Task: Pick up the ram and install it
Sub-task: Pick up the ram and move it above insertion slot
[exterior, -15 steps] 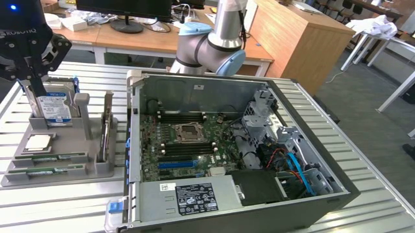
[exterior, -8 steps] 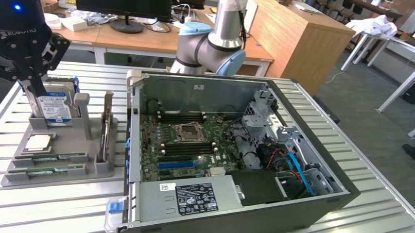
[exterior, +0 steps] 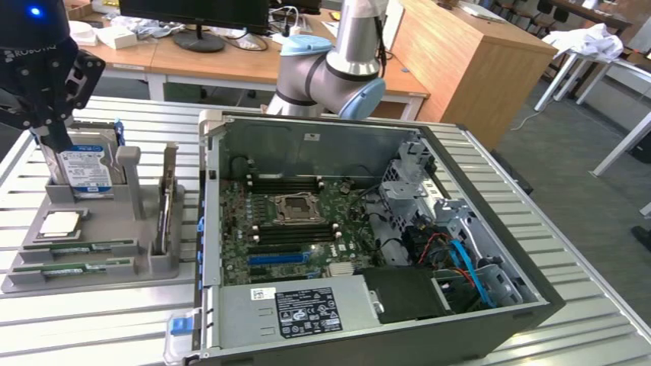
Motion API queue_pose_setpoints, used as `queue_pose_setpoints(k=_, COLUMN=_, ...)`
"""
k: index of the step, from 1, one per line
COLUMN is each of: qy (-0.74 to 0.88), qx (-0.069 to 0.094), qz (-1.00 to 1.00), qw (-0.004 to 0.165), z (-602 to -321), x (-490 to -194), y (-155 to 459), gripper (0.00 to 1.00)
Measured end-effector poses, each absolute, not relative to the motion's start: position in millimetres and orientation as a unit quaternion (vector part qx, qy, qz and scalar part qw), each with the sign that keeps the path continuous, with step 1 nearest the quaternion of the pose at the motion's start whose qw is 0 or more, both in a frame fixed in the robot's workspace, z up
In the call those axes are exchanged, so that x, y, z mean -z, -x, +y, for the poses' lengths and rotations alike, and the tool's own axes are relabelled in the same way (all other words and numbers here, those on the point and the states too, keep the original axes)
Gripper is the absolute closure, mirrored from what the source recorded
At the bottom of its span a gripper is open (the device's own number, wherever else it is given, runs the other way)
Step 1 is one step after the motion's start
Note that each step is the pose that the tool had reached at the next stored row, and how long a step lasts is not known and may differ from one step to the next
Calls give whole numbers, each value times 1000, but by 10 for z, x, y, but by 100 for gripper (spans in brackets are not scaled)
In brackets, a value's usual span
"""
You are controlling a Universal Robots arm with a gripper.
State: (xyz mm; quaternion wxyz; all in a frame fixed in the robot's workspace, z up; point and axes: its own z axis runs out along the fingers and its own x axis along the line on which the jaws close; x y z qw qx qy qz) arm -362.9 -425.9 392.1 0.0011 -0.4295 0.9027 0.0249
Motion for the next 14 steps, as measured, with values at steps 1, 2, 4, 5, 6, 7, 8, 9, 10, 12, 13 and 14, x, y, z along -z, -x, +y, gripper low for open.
queue_pose_setpoints(k=1, qy=438, qx=-25, qz=899, qw=1, z=-4259, x=-3921, y=3629, gripper=90)
queue_pose_setpoints(k=2, qy=446, qx=-25, qz=895, qw=1, z=-4259, x=-3920, y=3629, gripper=90)
queue_pose_setpoints(k=4, qy=462, qx=-25, qz=887, qw=0, z=-4259, x=-3920, y=3629, gripper=90)
queue_pose_setpoints(k=5, qy=470, qx=-25, qz=883, qw=0, z=-4259, x=-3919, y=3629, gripper=90)
queue_pose_setpoints(k=6, qy=478, qx=-25, qz=878, qw=0, z=-4259, x=-3919, y=3629, gripper=90)
queue_pose_setpoints(k=7, qy=486, qx=-25, qz=874, qw=-1, z=-4259, x=-3918, y=3629, gripper=90)
queue_pose_setpoints(k=8, qy=494, qx=-25, qz=869, qw=-1, z=-4259, x=-3918, y=3629, gripper=90)
queue_pose_setpoints(k=9, qy=502, qx=-25, qz=865, qw=-1, z=-4259, x=-3917, y=3629, gripper=90)
queue_pose_setpoints(k=10, qy=509, qx=-25, qz=860, qw=-1, z=-4259, x=-3916, y=3629, gripper=90)
queue_pose_setpoints(k=12, qy=525, qx=-25, qz=850, qw=-2, z=-4259, x=-3916, y=3629, gripper=90)
queue_pose_setpoints(k=13, qy=533, qx=-25, qz=846, qw=-2, z=-4259, x=-3916, y=3629, gripper=90)
queue_pose_setpoints(k=14, qy=541, qx=-25, qz=841, qw=-2, z=-4259, x=-3915, y=3629, gripper=90)
